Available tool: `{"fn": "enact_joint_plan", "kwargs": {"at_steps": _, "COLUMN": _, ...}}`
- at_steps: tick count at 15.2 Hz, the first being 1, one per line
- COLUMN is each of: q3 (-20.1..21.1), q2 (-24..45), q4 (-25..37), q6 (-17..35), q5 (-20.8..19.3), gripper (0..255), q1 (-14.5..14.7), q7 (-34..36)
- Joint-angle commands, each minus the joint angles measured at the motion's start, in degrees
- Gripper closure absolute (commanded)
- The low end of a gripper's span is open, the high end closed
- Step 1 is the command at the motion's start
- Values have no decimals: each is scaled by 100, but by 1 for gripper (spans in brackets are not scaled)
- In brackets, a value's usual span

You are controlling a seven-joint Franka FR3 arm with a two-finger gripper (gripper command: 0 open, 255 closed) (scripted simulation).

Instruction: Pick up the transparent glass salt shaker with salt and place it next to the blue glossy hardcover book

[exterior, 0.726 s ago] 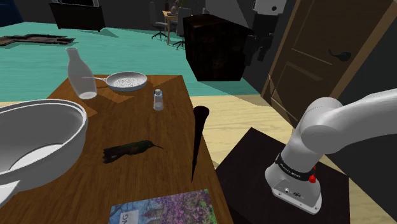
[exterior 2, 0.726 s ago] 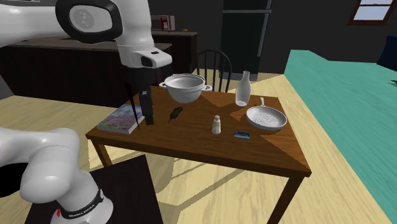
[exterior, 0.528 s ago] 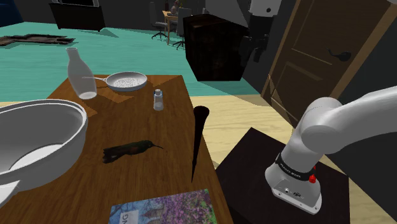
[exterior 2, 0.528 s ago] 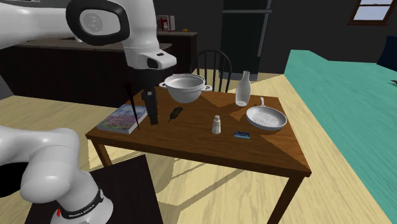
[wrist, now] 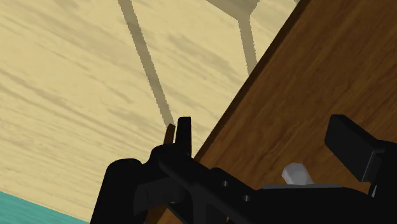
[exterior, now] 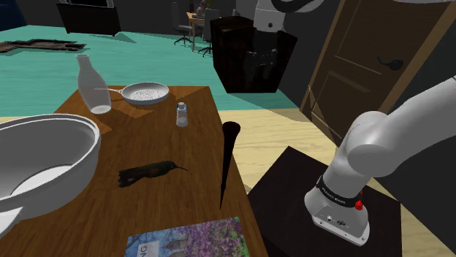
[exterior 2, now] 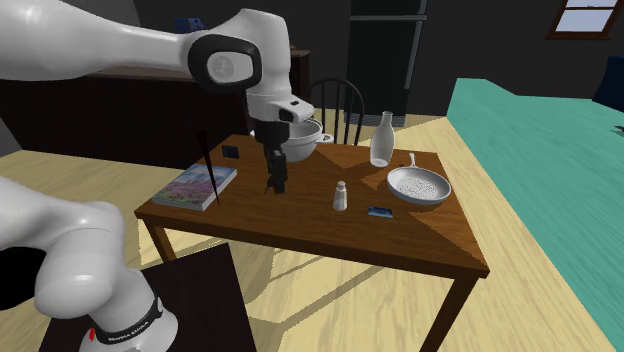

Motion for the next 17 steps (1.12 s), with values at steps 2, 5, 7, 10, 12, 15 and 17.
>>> {"fn": "enact_joint_plan", "kwargs": {"at_steps": 2, "q3": 52, "q2": 605, "q4": 203, "q6": 412, "q5": 119, "gripper": 0, "q1": 70, "q7": 91}}
{"fn": "enact_joint_plan", "kwargs": {"at_steps": 5, "q3": 106, "q2": 1223, "q4": 508, "q6": 731, "q5": 231, "gripper": 0, "q1": 135, "q7": 168}}
{"fn": "enact_joint_plan", "kwargs": {"at_steps": 7, "q3": 140, "q2": 1640, "q4": 748, "q6": 913, "q5": 301, "gripper": 0, "q1": 175, "q7": 214}}
{"fn": "enact_joint_plan", "kwargs": {"at_steps": 10, "q3": 190, "q2": 2270, "q4": 1161, "q6": 1140, "q5": 399, "gripper": 0, "q1": 230, "q7": 277}}
{"fn": "enact_joint_plan", "kwargs": {"at_steps": 12, "q3": 221, "q2": 2693, "q4": 1474, "q6": 1259, "q5": 458, "gripper": 0, "q1": 266, "q7": 317}}
{"fn": "enact_joint_plan", "kwargs": {"at_steps": 15, "q3": 267, "q2": 3334, "q4": 1998, "q6": 1388, "q5": 538, "gripper": 0, "q1": 314, "q7": 374}}
{"fn": "enact_joint_plan", "kwargs": {"at_steps": 17, "q3": 297, "q2": 3766, "q4": 2388, "q6": 1439, "q5": 584, "gripper": 0, "q1": 344, "q7": 413}}
